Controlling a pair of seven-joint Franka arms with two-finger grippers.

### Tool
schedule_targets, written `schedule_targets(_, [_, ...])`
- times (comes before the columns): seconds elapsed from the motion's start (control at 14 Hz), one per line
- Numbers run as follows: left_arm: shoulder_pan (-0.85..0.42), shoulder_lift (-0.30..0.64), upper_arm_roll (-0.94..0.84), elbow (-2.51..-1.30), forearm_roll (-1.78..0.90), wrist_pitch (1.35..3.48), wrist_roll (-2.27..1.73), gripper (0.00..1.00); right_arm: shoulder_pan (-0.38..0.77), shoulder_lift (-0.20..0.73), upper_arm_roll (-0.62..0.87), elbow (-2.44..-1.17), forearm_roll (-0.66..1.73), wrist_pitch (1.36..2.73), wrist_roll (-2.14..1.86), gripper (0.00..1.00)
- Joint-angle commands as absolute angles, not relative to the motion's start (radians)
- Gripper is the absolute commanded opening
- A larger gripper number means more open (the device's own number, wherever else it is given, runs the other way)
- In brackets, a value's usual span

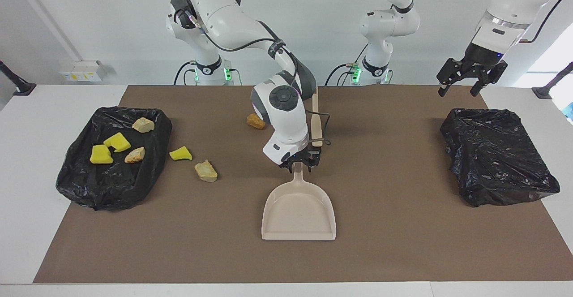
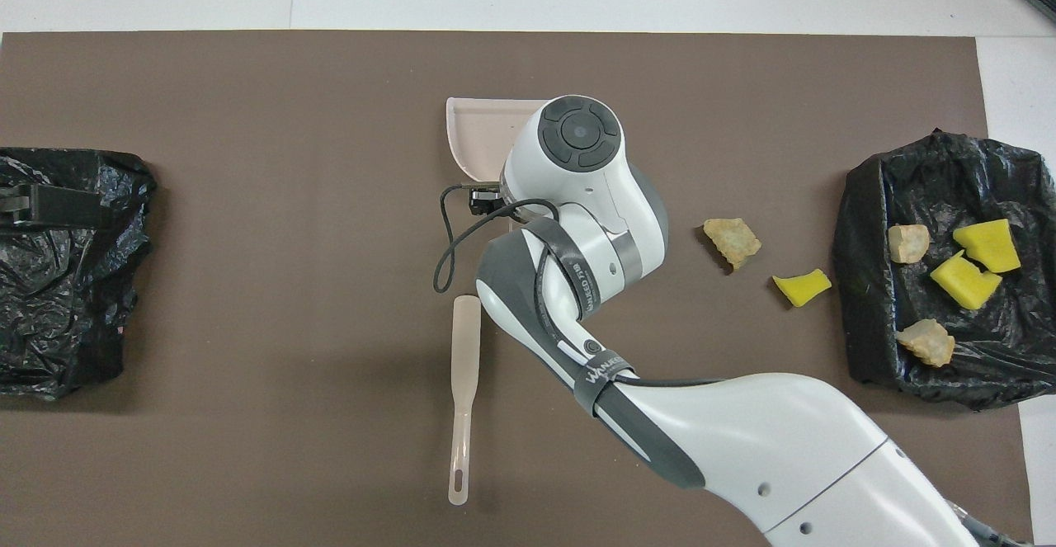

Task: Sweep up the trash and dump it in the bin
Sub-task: 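Return the empty dustpan to the table center with the right gripper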

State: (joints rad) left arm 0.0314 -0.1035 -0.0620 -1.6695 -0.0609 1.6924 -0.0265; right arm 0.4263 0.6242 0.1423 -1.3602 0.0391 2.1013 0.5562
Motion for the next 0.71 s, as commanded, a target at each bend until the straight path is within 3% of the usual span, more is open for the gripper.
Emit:
schedule_targets(0.0, [0.032,-0.103,-0.067,-1.687,-0.051,1.761,-0.032,1.00,0.420,0.557,0.141,-1.379,0.029,2.088,0.548,1.00])
schedule_targets(0.29, [0.018,-0.049,-0.081,-1.672,-0.055,1.841,-0.070,1.00,0.397,0.407,0.138,-1.486,0.028,2.043,0.558,1.00])
schedule_targets(0.64, [-0.130,0.101,-0.094,-1.602,-0.054,1.939,-0.207,1.00,0.437,0.215,0.138,-1.695,-0.012,2.057,0.618,1.00])
